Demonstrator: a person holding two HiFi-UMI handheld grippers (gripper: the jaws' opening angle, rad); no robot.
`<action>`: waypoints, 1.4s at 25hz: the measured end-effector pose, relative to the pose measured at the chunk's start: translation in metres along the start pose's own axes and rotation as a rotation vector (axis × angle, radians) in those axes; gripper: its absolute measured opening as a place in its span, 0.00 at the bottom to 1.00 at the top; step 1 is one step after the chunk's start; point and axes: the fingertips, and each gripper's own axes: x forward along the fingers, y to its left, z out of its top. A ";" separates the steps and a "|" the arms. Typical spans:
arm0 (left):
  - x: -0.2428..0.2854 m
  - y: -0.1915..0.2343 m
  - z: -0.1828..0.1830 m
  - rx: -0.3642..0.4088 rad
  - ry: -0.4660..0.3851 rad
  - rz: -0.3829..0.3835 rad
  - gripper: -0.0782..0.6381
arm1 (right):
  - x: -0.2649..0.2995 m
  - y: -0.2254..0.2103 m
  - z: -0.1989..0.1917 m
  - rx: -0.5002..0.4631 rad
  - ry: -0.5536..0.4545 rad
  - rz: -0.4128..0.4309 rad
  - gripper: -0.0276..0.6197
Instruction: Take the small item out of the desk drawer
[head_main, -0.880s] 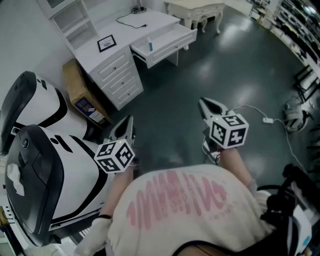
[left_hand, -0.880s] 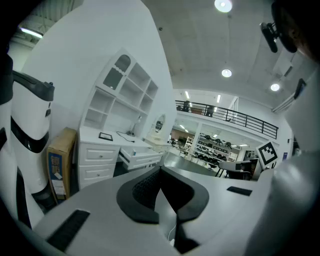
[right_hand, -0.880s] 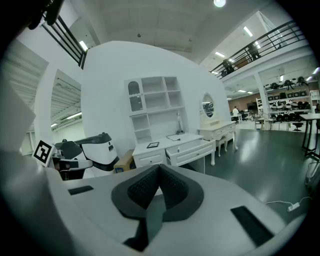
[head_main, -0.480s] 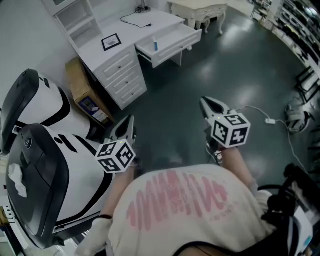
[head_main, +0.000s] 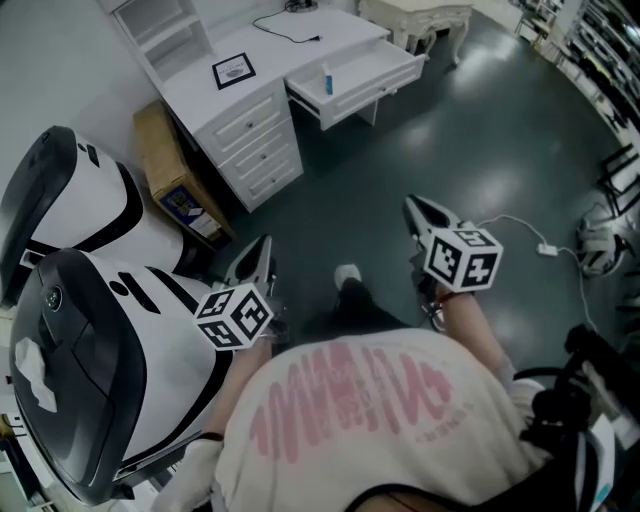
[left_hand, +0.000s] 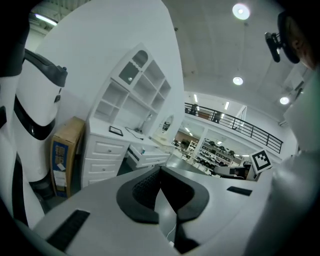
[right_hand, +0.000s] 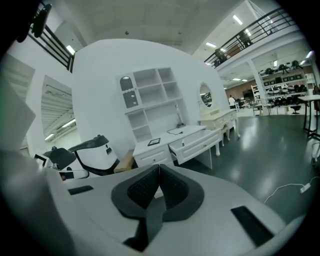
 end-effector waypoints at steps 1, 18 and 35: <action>0.006 0.007 0.004 -0.006 -0.006 0.006 0.15 | 0.011 -0.001 0.003 0.006 -0.001 0.007 0.07; 0.220 0.076 0.130 0.005 -0.054 0.034 0.15 | 0.249 -0.067 0.135 -0.012 0.026 0.112 0.07; 0.311 0.140 0.142 -0.047 -0.015 0.047 0.15 | 0.364 -0.104 0.131 0.078 0.118 0.088 0.07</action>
